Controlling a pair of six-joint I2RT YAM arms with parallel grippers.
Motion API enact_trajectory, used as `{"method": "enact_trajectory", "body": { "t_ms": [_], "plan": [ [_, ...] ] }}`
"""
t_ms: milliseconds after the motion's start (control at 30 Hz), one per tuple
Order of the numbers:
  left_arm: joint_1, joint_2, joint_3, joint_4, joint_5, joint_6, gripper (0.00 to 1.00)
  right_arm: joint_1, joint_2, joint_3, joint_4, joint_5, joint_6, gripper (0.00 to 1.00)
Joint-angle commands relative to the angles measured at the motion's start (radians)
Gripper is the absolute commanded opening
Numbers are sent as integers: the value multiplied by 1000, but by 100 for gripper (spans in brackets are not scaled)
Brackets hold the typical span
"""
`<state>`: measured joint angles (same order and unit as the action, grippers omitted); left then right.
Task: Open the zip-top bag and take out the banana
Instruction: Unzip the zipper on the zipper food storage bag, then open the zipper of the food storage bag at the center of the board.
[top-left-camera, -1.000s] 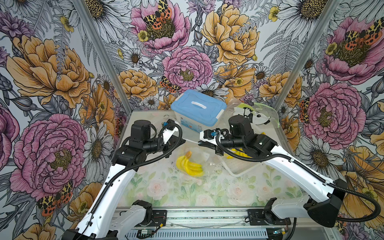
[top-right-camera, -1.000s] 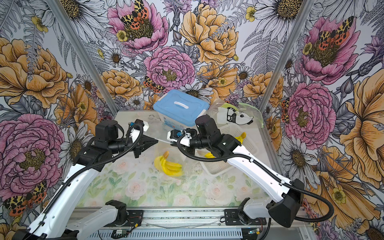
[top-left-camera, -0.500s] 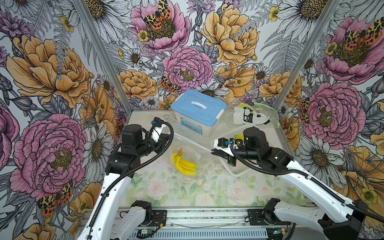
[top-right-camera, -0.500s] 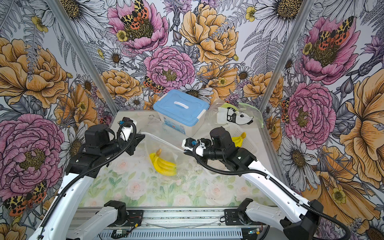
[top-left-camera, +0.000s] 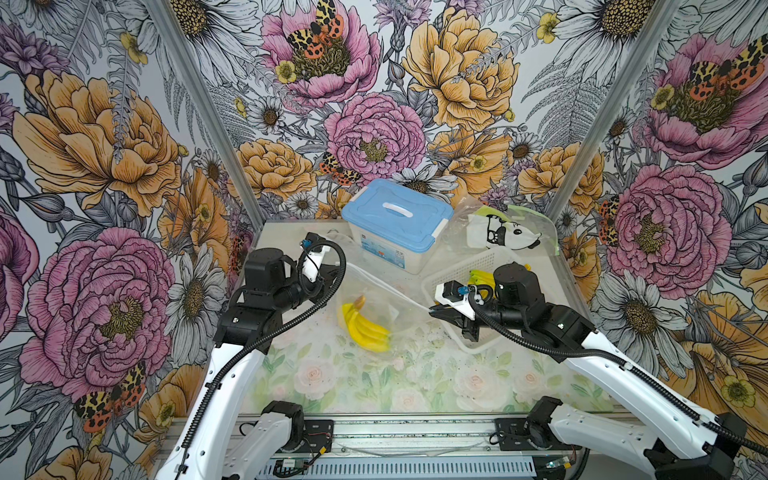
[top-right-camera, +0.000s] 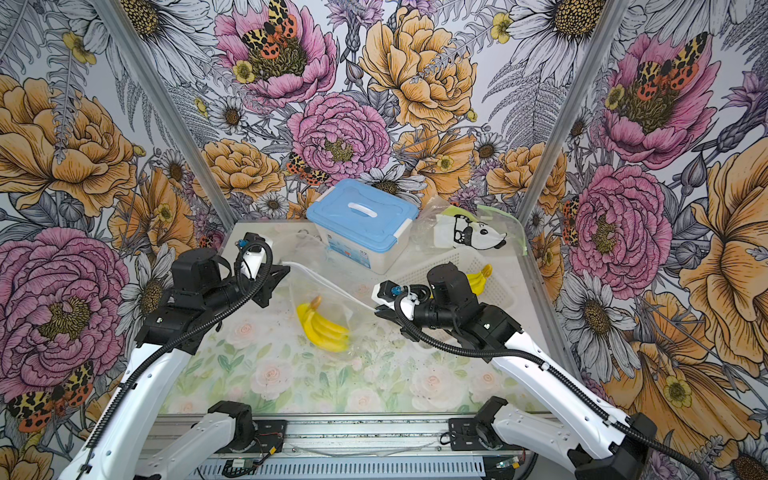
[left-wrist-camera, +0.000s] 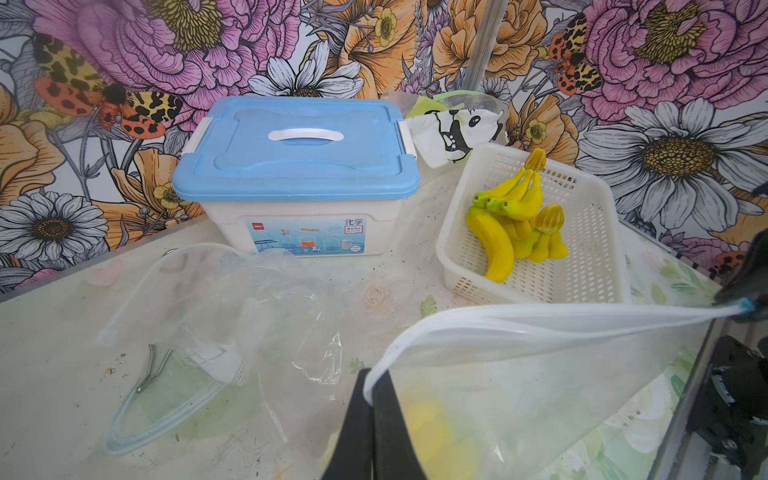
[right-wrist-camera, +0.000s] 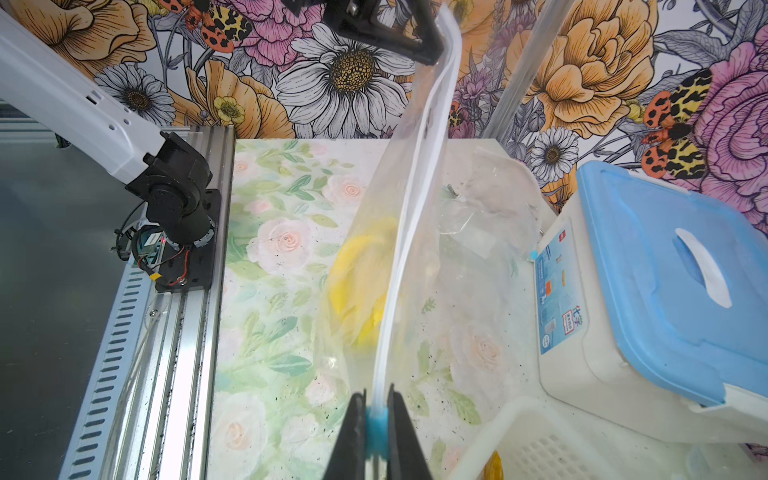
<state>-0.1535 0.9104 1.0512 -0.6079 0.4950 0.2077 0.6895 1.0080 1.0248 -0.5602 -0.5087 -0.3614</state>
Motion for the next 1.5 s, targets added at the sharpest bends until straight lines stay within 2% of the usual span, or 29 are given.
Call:
{"method": "enact_trajectory", "body": {
  "t_ms": [0,167,267,333,367,433,467,567,733,800,933,1100,1233,1467],
  "plan": [
    [1,-9,-24,96,112,10,0,23,33,48,-46,-23,17,0],
    [-14,-3,-41,95,214,18,0,125,88,91,-45,9,1,0],
    [-19,-8,-47,83,199,29,0,142,115,101,-44,11,2,0],
    [-16,-11,-46,68,118,12,0,142,117,101,-44,17,2,0],
    [-10,-11,-39,57,78,-7,18,142,112,101,-44,19,4,0],
    [11,-11,-16,42,12,-89,79,143,106,103,-44,23,10,0],
    [19,-14,0,38,10,-130,83,145,105,107,-44,26,14,0],
    [22,-30,48,26,33,-261,84,159,119,122,-39,31,26,0],
    [2,-33,58,4,90,-619,84,188,155,133,-3,39,43,0],
    [-58,-63,33,-7,58,-725,84,193,164,133,11,43,48,0],
    [-168,-137,9,-91,-81,-837,86,194,168,130,26,45,49,0],
    [-200,-260,-101,-104,-192,-1118,82,194,170,127,31,48,47,0],
    [-201,-314,-147,-107,-239,-1191,81,194,171,127,34,42,49,0],
    [-204,-222,-151,6,-216,-1217,81,195,167,124,36,38,55,0]
  ]
}}
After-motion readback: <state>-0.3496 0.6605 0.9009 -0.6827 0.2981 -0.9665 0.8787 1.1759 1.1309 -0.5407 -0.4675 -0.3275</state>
